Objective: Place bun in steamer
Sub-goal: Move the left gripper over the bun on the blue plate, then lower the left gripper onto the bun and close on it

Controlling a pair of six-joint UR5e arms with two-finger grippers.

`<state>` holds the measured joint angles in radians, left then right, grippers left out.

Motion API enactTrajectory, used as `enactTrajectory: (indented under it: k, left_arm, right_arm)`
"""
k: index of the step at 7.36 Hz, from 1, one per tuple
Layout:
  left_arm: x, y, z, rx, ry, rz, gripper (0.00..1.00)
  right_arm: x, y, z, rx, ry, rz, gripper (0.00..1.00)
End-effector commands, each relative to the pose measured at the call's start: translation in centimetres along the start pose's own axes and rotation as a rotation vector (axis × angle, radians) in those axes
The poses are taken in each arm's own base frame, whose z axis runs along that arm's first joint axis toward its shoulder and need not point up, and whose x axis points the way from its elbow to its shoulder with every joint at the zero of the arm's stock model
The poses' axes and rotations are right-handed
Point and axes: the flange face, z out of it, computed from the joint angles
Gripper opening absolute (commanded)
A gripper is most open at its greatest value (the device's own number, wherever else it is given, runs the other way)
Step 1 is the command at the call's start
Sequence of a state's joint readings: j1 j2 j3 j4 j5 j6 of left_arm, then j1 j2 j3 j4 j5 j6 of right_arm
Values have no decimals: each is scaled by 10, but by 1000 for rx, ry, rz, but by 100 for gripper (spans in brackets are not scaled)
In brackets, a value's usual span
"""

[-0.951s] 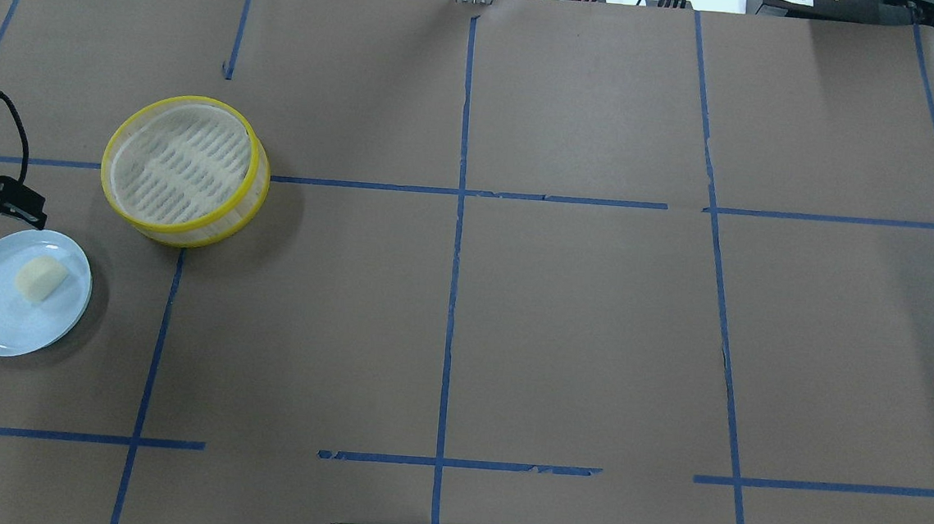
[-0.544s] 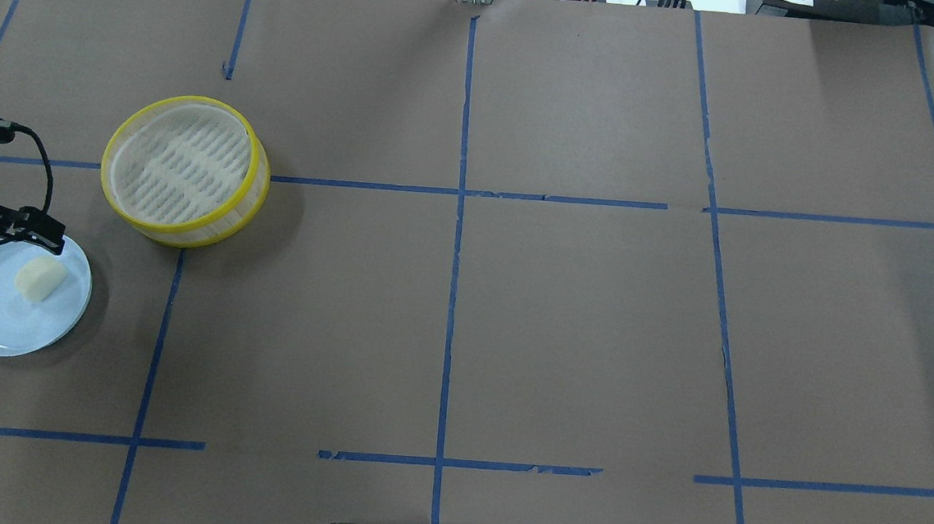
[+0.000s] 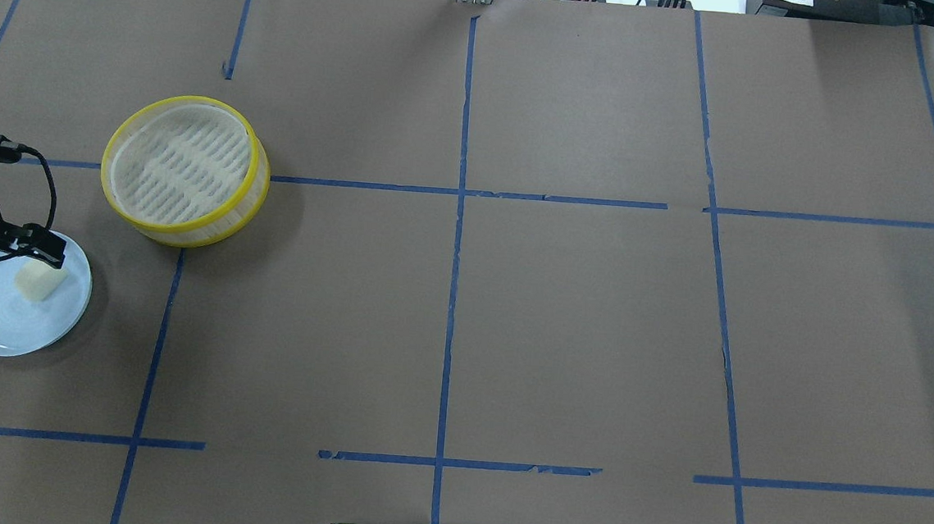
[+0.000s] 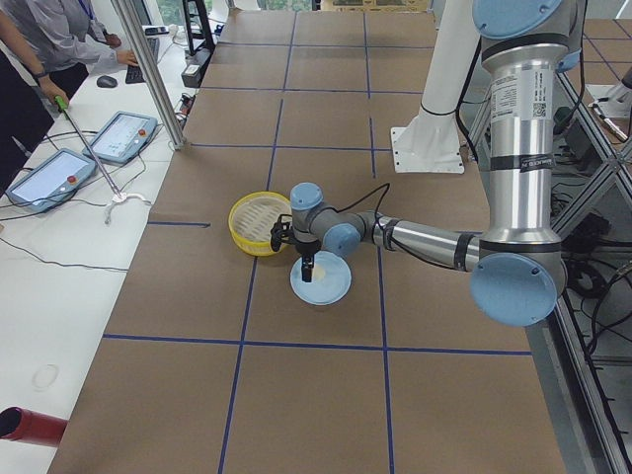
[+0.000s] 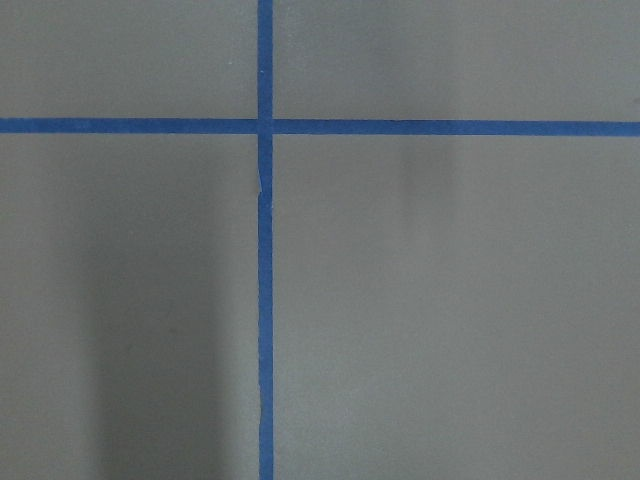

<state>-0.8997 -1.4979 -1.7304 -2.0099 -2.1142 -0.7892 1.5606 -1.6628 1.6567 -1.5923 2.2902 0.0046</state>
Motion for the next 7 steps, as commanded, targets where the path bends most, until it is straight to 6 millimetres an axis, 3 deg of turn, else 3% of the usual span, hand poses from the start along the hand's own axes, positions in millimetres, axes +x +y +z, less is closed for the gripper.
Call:
enactTrajectory:
  k: [1,7]
  left_arm:
    - [-1,0,2,2,11,6,100]
    - [0,6,12,-22,8,60,100]
  right_arm:
    - [0,0,0,1,0,1,100]
    - [0,0,0,0,0,0,100]
